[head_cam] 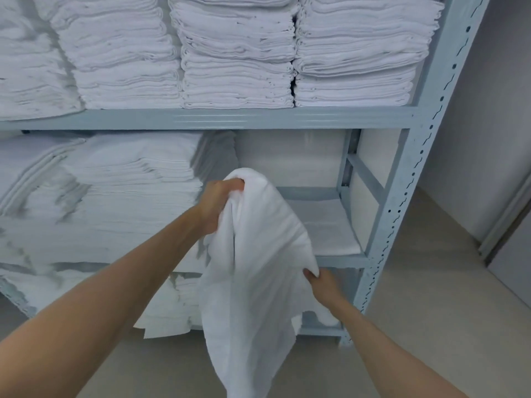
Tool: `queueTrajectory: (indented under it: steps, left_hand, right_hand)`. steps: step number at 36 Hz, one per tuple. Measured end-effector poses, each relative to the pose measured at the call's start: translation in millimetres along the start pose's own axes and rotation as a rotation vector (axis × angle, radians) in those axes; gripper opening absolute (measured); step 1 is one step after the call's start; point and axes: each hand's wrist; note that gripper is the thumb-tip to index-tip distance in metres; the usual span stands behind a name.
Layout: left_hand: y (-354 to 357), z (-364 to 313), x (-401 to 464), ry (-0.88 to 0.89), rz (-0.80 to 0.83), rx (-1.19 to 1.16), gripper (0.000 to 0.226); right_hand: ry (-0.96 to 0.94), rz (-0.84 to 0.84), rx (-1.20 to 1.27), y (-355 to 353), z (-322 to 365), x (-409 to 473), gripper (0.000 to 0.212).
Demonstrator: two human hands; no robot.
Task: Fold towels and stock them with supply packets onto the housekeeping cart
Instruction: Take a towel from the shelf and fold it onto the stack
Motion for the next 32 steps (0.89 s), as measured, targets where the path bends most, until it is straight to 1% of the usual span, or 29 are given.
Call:
queueTrajectory:
  steps: [2, 3, 5, 6, 8, 10, 11, 13, 15, 17, 18, 20, 21, 23, 25, 28, 32]
  left_hand:
    - [-1.4, -6.0, 3.8, 0.011, -0.066, 0.000, 0.036]
    - [-3.2, -7.9, 6.9, 0.012, -0.103, 0.009, 0.034]
    - [-8.0, -7.7, 15.8, 0.009, -0.171, 0.056, 0.036]
    - [-10.4, -5.9, 21.0, 0.014, -0.214, 0.090, 0.037]
    - [-15.4, 1.5, 29.9, 0.032, -0.334, 0.179, 0.037]
    - [-13.7, 11.6, 35.5, 0.056, -0.433, 0.318, 0.033]
    - [-13.8, 17.6, 36.7, 0.079, -0.461, 0.402, 0.032]
    - [-10.8, 28.1, 38.6, 0.144, -0.463, 0.580, 0.036]
    - [-9.5, 34.3, 38.1, 0.203, -0.415, 0.775, 0.044]
    - [-11.9, 34.9, 37.1, 0.296, -0.321, 0.971, 0.048]
    - [-13.5, 34.5, 36.6, 0.348, -0.257, 1.064, 0.046]
    - [-15.0, 32.6, 34.4, 0.439, -0.133, 1.221, 0.032]
    - [-15.3, 32.5, 33.3, 0.475, -0.084, 1.295, 0.031]
    - [-15.0, 35.2, 30.5, 0.522, 0.010, 1.449, 0.038]
    - [-14.8, 40.5, 27.4, 0.586, 0.091, 1.578, 0.038]
    - [-16.4, 45.7, 21.8, 0.686, 0.154, 1.640, 0.032]
    - [-21.1, 46.3, 14.6, 0.743, 0.154, 1.621, 0.019]
  right_hand:
    - [-0.037, -0.100, 0.061, -16.5, 9.2, 3.0, 0.035]
    - [-0.055, -0.153, 0.102, -25.6, 14.5, 4.9, 0.034]
    - [-0.088, -0.255, 0.159, -45.2, 26.0, 7.3, 0.033]
    - [-0.103, -0.310, 0.150, -54.7, 31.3, 8.3, 0.033]
    - [-0.122, -0.451, 0.031, -72.0, 39.4, 10.0, 0.028]
    - [-0.114, -0.599, -0.120, -93.0, 45.1, 7.6, 0.020]
    - [-0.110, -0.646, -0.179, -101.0, 47.3, 7.3, 0.016]
    - [-0.102, -0.701, -0.275, -117.8, 48.6, 6.1, 0.011]
    - [-0.098, -0.732, -0.349, -128.7, 44.9, 3.6, 0.010]
    - [-0.103, -0.761, -0.340, -132.0, 38.9, 2.4, 0.012]
    - [-0.098, -0.782, -0.314, -131.8, 36.4, 2.4, 0.013]
    - [-0.080, -0.814, -0.252, -131.5, 35.8, 2.6, 0.016]
    - [-0.075, -0.818, -0.231, -132.5, 37.9, 3.0, 0.016]
    - [-0.057, -0.818, -0.207, -138.5, 43.2, 5.4, 0.016]
    - [-0.043, -0.817, -0.168, -147.4, 46.1, 7.5, 0.016]
    - [-0.016, -0.830, -0.125, -158.5, 46.3, 8.6, 0.014]
    - [0.007, -0.844, -0.084, -166.3, 42.3, 8.3, 0.018]
Point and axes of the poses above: each hand's wrist, its own x-axis towards the middle knuckle, its own y-axis out of the palm, z = x × y, and after that the axes turned 7 degrees about y, right-handed
